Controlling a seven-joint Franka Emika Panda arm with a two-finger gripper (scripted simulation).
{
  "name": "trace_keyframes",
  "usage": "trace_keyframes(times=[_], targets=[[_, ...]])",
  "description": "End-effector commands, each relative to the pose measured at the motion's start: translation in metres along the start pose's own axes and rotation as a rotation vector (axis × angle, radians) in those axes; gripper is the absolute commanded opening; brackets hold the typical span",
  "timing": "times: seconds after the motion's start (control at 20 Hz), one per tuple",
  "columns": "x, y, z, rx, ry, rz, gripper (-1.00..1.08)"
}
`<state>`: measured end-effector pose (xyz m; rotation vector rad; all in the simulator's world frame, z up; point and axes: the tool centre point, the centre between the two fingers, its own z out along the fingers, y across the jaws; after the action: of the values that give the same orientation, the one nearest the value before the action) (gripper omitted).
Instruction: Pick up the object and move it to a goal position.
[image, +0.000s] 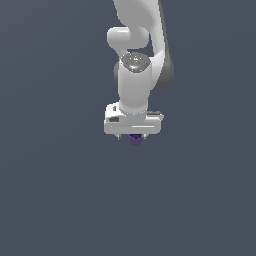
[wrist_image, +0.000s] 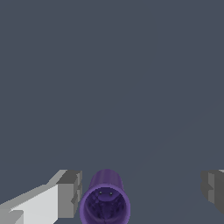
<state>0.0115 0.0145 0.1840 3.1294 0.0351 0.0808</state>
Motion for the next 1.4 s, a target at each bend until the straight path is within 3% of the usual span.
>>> trace_keyframes(times=[0.0, 0.75, 1.05, 1.35], targets=[[0.000, 0.000, 0.000, 0.000, 0.000, 0.000, 1.08], [-0.004, 0.001, 0.009, 0.000, -0.042, -0.028, 1.08], [-0.004, -0.007, 0.022, -0.019, -0.106, -0.097, 1.08], [-0.005, -0.018, 0.042, -0.053, -0.212, -0.207, 1.08]])
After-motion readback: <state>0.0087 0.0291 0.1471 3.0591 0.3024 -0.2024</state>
